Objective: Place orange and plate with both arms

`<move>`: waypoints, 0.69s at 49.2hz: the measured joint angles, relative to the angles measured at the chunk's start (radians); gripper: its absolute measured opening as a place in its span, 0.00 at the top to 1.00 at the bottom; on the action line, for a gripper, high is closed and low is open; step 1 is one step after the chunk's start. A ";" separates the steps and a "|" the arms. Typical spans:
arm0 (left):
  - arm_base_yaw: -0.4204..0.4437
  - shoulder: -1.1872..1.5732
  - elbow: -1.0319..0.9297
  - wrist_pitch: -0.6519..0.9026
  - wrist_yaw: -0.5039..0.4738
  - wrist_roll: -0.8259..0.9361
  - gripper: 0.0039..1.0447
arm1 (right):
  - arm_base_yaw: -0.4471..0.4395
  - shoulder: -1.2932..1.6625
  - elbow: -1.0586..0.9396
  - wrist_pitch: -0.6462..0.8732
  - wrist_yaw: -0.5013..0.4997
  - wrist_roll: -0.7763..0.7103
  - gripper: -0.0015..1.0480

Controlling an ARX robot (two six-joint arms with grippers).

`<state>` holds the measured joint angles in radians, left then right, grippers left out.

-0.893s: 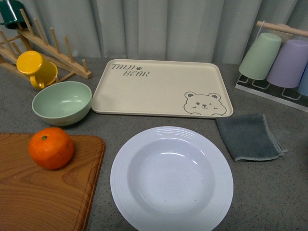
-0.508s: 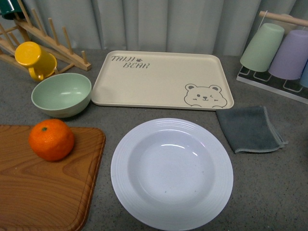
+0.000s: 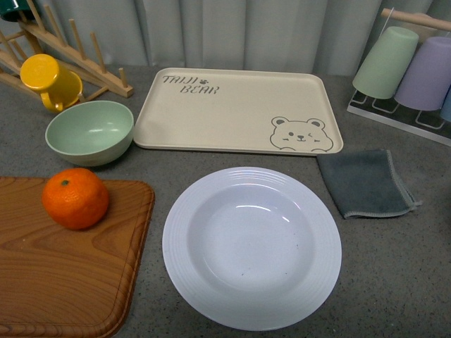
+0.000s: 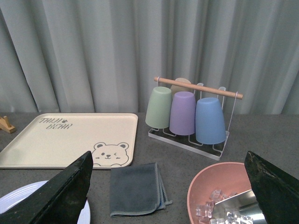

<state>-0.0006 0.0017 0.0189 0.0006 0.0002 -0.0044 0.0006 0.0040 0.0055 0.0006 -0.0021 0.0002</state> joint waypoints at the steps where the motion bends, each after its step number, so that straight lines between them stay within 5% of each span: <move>1: 0.000 0.000 0.000 0.000 0.000 0.000 0.06 | 0.000 0.000 0.000 0.000 0.000 0.000 0.09; 34: 0.000 0.000 0.000 0.000 0.000 0.000 0.06 | 0.000 0.000 0.000 0.000 0.000 0.000 0.09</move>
<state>-0.0002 0.0017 0.0189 0.0006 0.0002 -0.0044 0.0006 0.0040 0.0055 0.0006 -0.0021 0.0002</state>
